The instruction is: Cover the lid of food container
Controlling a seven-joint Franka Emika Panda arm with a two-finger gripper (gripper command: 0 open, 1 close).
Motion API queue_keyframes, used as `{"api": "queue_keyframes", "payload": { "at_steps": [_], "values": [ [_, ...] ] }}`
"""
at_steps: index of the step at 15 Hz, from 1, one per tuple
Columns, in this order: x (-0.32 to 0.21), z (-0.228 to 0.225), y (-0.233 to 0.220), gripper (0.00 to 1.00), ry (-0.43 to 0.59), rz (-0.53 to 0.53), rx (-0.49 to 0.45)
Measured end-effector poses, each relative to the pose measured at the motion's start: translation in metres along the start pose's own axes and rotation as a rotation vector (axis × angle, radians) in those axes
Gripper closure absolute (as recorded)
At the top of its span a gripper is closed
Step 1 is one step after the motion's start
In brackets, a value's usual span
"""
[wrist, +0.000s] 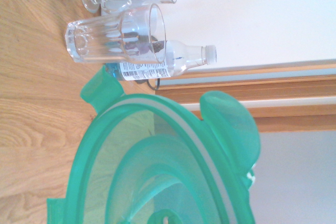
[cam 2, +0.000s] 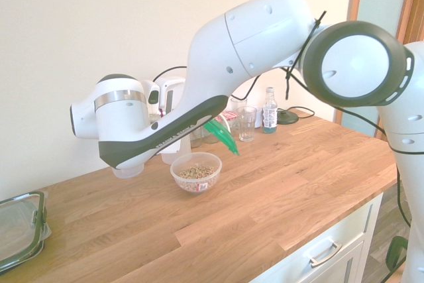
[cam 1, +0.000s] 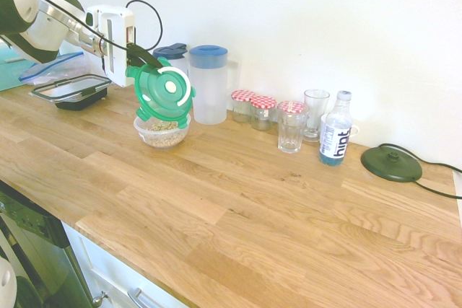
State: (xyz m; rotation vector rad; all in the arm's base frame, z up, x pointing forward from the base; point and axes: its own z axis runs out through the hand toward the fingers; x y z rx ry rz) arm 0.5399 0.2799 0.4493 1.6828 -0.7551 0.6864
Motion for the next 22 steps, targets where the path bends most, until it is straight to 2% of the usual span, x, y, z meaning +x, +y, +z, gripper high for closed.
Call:
{"api": "queue_keyframes", "payload": {
  "at_steps": [4,12,22],
  "values": [
    [-0.005,-0.009,-0.029,1.00,0.038,0.005,-0.009],
    [-0.027,-0.027,-0.056,1.00,0.122,-0.033,-0.021],
    [-0.046,-0.025,-0.064,1.00,0.160,-0.071,-0.035]
  ]
}}
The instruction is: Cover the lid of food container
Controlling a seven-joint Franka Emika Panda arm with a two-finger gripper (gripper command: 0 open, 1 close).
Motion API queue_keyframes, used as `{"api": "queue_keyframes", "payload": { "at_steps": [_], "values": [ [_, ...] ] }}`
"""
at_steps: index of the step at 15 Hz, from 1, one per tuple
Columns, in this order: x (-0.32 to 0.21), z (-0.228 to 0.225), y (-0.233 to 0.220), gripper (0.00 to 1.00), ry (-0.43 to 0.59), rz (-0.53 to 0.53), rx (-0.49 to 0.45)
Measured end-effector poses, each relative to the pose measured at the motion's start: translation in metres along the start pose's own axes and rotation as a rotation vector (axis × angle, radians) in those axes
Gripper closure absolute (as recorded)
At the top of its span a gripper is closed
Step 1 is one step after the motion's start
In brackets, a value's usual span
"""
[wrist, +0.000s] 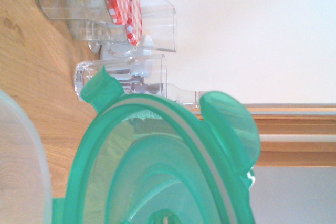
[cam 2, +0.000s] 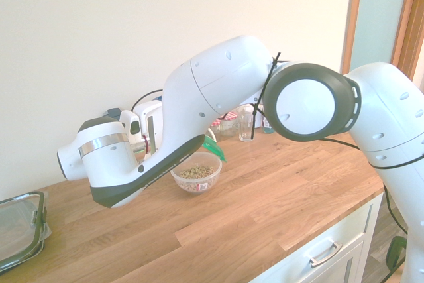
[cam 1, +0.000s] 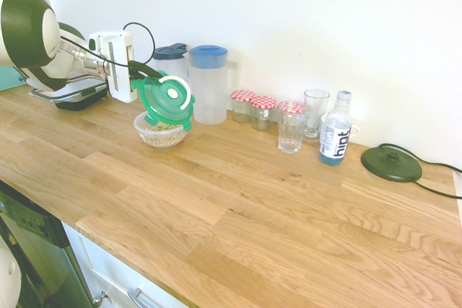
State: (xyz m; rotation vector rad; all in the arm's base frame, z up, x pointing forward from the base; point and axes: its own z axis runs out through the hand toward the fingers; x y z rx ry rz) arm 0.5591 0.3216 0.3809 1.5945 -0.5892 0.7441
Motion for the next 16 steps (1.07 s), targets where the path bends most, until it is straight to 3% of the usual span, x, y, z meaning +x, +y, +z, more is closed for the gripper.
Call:
{"api": "queue_keyframes", "payload": {
  "at_steps": [16],
  "values": [
    [-0.0089,-0.0071,0.0013,1.00,0.020,-0.006,0.005]
  ]
}}
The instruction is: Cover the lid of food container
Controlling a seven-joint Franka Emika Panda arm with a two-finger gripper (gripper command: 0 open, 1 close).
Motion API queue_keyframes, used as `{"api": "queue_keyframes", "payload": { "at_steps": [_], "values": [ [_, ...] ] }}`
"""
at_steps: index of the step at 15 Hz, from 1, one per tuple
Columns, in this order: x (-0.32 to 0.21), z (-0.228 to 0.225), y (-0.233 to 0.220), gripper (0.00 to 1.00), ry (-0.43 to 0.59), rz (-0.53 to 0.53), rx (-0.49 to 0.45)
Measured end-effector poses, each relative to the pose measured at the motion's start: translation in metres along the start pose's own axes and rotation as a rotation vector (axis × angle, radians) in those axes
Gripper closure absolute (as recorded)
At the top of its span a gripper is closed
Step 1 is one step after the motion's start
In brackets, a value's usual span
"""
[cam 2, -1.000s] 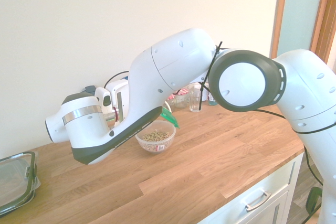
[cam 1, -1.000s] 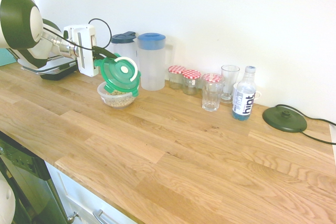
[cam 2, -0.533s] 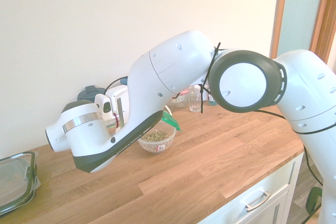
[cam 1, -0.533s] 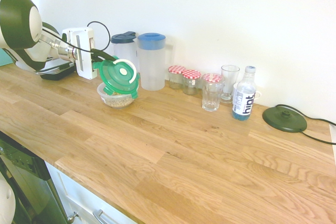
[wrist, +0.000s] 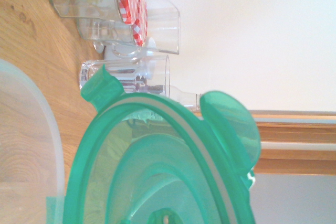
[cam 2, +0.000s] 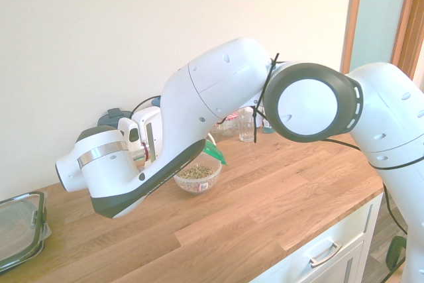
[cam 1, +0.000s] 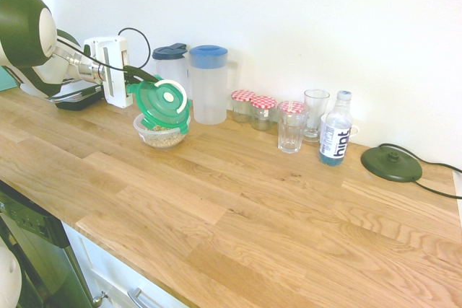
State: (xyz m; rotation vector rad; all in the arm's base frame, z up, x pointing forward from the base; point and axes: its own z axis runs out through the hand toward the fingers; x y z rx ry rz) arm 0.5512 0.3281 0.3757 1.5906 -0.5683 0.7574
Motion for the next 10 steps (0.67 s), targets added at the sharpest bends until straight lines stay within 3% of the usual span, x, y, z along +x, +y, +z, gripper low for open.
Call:
{"api": "queue_keyframes", "payload": {
  "at_steps": [7,8,10],
  "values": [
    [-0.0069,0.0007,-0.0071,1.00,0.003,-0.014,-0.004],
    [-0.0074,0.0005,-0.0078,0.00,0.003,-0.015,-0.001],
    [-0.0079,-0.0002,-0.0085,0.00,0.001,-0.017,0.005]
  ]
}}
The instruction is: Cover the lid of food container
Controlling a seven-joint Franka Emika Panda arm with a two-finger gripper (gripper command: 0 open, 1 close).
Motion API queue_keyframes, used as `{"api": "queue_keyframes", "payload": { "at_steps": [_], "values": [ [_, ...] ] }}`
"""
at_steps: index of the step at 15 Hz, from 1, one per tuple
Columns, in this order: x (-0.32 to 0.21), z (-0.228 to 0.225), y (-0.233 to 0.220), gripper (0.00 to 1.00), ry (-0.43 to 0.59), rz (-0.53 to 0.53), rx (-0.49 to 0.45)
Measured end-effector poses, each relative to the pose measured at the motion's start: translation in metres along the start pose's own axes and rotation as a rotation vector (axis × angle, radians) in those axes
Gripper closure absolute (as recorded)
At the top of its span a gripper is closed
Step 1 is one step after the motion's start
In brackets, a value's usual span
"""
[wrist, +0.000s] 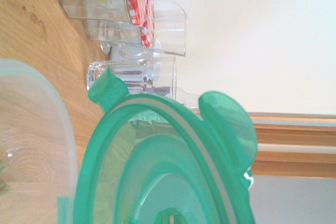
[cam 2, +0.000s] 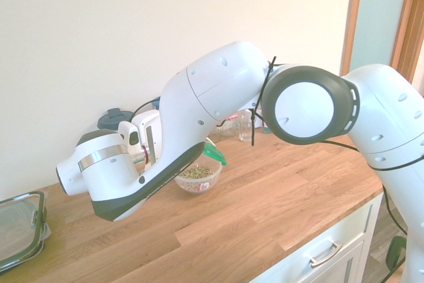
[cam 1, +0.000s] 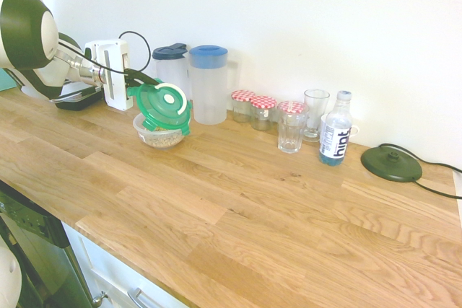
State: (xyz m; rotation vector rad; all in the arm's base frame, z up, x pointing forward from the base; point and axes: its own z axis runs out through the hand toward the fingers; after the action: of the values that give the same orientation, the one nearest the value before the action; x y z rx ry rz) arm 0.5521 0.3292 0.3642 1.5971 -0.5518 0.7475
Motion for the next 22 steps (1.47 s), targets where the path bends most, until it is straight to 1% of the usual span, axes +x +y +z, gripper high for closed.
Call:
{"api": "queue_keyframes", "payload": {
  "at_steps": [6,9,13,16,22],
  "values": [
    [-0.006,-0.008,-0.001,0.00,0.004,-0.007,0.019],
    [-0.017,-0.019,0.000,0.00,0.006,-0.031,0.036],
    [-0.033,-0.037,0.001,0.00,-0.006,-0.070,0.091],
    [-0.032,-0.050,0.011,0.00,-0.066,-0.088,0.148],
    [0.003,-0.069,0.049,0.00,-0.253,-0.092,0.273]
  ]
}}
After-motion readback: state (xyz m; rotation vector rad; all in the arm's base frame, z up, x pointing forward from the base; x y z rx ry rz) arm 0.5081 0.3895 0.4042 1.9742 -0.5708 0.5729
